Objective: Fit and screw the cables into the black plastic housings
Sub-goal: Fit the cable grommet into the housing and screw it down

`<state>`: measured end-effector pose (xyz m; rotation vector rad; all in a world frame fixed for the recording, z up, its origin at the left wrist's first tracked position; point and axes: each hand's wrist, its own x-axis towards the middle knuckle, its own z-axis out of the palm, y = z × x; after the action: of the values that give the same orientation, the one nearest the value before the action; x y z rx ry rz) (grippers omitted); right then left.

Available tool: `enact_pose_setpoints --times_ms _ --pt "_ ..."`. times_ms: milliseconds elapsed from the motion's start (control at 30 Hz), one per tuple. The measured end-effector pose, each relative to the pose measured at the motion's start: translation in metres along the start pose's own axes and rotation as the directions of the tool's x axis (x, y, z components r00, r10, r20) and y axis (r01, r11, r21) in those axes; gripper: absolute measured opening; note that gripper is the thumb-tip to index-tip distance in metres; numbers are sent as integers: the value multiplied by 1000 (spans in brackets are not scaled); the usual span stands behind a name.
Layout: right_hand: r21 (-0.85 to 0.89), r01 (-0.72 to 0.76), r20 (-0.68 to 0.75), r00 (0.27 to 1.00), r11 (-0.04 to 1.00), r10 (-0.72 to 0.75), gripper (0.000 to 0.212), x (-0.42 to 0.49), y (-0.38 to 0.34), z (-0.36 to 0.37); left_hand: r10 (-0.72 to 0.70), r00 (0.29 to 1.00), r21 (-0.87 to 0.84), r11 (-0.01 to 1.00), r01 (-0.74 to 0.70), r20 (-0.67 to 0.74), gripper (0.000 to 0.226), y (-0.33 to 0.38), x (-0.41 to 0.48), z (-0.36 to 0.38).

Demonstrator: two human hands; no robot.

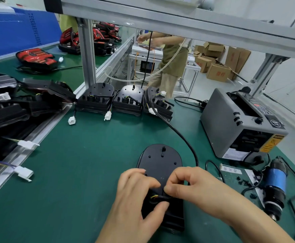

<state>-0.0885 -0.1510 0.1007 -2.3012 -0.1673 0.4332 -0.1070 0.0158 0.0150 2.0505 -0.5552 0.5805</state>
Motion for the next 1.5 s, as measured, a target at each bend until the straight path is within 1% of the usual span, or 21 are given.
enact_pose_setpoints --times_ms 67,133,200,300,400,600,733,967,1067,1167,1267,1333,1500 --pt "19 -7 25 1000 1000 7 12 -2 1 -1 62 998 -8 998 -62 19 13 -3 -1 -2" --pt "19 -6 46 999 1000 5 11 -3 2 -2 96 995 -2 995 -96 9 7 -5 -2 -2" --pt "14 -10 69 998 1000 9 11 -3 2 -2 99 995 -18 995 -99 -2 6 -6 -2 -2" --pt "0 -30 118 993 1000 30 13 -2 2 -4 97 995 -29 995 -96 26 10 -7 -2 -2" --pt "-70 -45 160 986 997 56 13 -1 1 -6 110 992 -30 994 -109 59 11 -7 -2 -4" --pt "-274 -43 241 964 961 112 19 8 -8 -12 125 989 -66 991 -120 80 11 -9 -1 -4" --pt "-312 -34 275 953 949 124 17 13 -9 -15 119 988 -120 987 -107 102 6 -12 -1 -6" --pt "-292 -40 162 983 955 91 15 9 -1 -8 98 990 -132 988 -84 100 5 -12 -1 -6" --pt "-259 -27 125 990 965 61 14 6 0 -6 83 995 -140 987 -73 62 5 -11 -3 -3" --pt "-251 2 114 993 968 27 14 2 2 -7 63 998 -99 993 -62 11 5 -6 -9 3" --pt "-157 25 108 994 987 -8 15 -1 7 -6 52 998 -32 998 -53 -37 12 -2 -13 8" --pt "-90 55 92 995 994 -47 16 -2 12 -5 19 998 -6 1000 -19 -60 18 -1 -14 9" --pt "5 131 70 989 991 -131 17 -4 22 -4 3 998 -3 1000 -3 -68 11 1 -16 8"
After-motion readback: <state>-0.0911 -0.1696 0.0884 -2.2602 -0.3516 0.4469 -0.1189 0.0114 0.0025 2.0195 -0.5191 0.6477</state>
